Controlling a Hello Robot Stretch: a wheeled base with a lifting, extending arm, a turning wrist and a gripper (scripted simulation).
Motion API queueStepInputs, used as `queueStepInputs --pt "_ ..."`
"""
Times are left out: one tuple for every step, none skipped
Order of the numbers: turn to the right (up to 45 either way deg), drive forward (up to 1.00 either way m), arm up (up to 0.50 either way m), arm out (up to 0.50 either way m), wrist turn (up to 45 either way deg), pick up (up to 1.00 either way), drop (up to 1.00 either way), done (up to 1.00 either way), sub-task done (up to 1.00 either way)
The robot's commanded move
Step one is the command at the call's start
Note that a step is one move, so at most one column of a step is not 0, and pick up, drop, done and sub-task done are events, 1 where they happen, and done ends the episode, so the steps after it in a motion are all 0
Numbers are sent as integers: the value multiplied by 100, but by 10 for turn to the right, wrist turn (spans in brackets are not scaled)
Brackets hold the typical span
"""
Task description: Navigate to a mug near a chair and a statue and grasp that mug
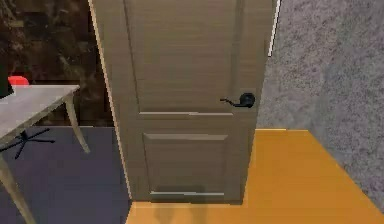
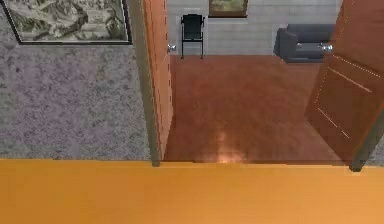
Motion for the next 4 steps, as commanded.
queueStepInputs --pt "0 60 0 0 0 0 0 0 0" --pt "-450 0 0 0 0 0 0 0 0" --pt "-420 0 0 0 0 0 0 0 0" --pt "0 25 0 0 0 0 0 0 0"
